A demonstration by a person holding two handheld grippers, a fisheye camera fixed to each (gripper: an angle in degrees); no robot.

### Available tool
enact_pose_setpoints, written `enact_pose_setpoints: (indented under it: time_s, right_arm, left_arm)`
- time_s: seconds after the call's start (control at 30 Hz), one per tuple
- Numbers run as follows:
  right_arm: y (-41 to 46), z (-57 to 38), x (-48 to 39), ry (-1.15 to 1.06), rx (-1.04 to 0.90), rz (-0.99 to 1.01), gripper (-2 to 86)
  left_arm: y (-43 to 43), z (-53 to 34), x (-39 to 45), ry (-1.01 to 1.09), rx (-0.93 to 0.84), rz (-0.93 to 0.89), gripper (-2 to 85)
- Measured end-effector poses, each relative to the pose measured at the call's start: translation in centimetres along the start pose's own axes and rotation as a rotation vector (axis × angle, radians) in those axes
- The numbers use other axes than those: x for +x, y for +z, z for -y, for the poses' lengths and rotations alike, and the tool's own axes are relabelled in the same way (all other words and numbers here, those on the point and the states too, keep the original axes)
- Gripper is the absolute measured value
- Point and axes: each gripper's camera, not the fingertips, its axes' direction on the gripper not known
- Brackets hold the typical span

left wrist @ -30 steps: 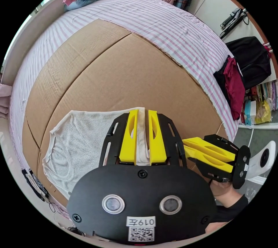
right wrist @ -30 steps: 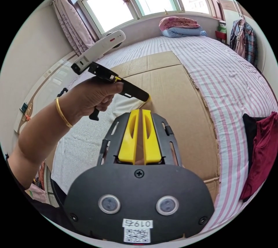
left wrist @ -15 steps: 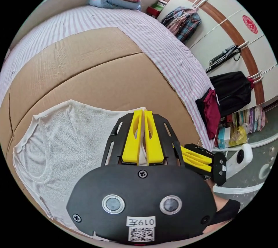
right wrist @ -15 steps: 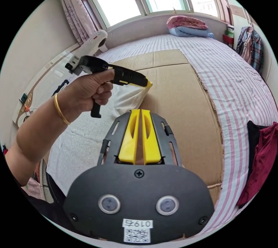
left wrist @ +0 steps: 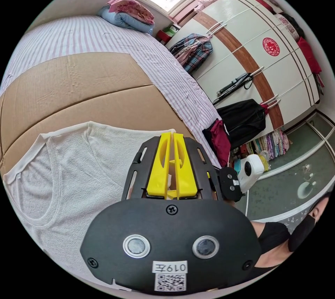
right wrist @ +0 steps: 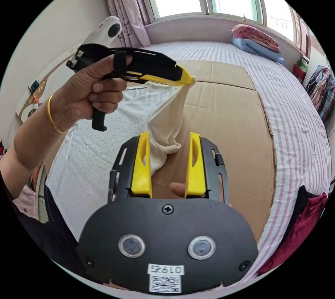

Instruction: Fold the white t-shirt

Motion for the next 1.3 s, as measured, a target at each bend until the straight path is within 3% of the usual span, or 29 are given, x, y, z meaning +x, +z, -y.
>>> enact_pose_setpoints:
  time_s: [0.2, 0.43, 0.77, 1.1, 1.3]
  right_arm:
    - [4.6, 3.3, 3.4, -0.041, -0.078, 0.183, 15.2]
    - [9.0, 4.7, 5.5, -0.05, -0.074, 0.196, 9.0]
    - [16.6, 4.6, 2.6, -0.315, -0.088, -0.089, 6.4]
    - [27.3, -0.7, -3.8, -0.818, 0.022, -0.613, 0.5]
    - [35.3, -3.0, -3.8, -1.031, -0.002, -0.79, -0.8]
  left_arm:
    - [-2.2, -2.8, -0.7, 0.017, 0.029, -0.035, 1.3]
    - [-4.7, -6.9, -1.8, 0.038, 0.044, -0.044, 1.3]
    - [-10.7, -16.1, -3.2, 0.029, 0.187, 0.083, 1.2]
    - [-14.4, -27.1, -7.3, -0.174, 0.351, 0.054, 1.3]
    - [-13.9, -31.3, -10.1, -0.344, 0.355, 0.04, 1.5]
